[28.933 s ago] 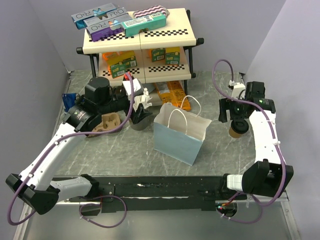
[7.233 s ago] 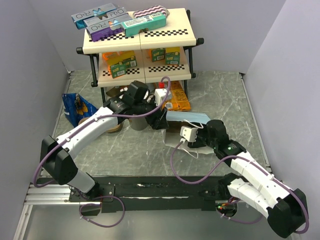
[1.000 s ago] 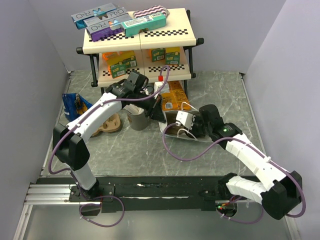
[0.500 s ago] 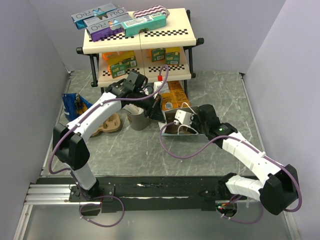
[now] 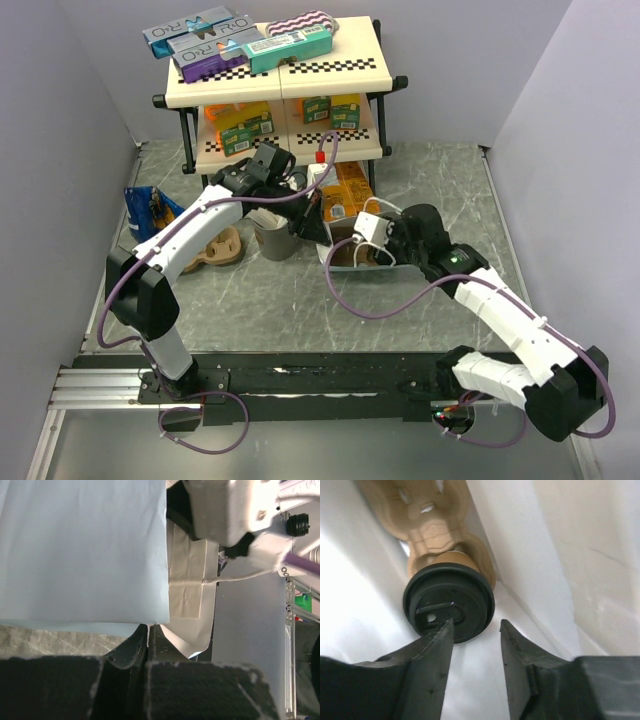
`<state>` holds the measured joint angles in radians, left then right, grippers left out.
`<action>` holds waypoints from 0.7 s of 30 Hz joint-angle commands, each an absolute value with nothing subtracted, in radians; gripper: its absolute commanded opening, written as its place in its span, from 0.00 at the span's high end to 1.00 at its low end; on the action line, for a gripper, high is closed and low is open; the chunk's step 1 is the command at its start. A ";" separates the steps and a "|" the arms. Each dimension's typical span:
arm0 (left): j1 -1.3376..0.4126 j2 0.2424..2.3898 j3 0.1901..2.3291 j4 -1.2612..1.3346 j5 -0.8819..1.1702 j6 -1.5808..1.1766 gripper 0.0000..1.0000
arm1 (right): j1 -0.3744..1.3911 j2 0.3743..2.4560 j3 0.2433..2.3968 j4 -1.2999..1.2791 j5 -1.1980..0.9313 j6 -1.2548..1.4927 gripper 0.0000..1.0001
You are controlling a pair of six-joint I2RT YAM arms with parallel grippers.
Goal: Pack the takeout coffee
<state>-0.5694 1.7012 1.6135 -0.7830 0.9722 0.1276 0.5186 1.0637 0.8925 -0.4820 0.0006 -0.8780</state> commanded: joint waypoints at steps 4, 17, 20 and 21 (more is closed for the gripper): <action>-0.566 1.704 1.626 -0.821 1.026 0.193 0.99 | 0.528 0.951 0.985 -0.601 -0.123 -0.821 0.45; -0.552 1.772 1.710 -0.836 1.077 0.129 0.99 | 0.532 0.914 1.193 -0.775 -0.209 -0.709 0.40; -0.551 1.778 1.715 -0.836 1.075 0.124 0.99 | 0.534 0.905 1.236 -0.818 -0.218 -0.710 0.39; -0.549 1.781 1.717 -0.839 1.074 0.124 0.99 | 0.532 0.904 1.247 -0.833 -0.227 -0.713 0.39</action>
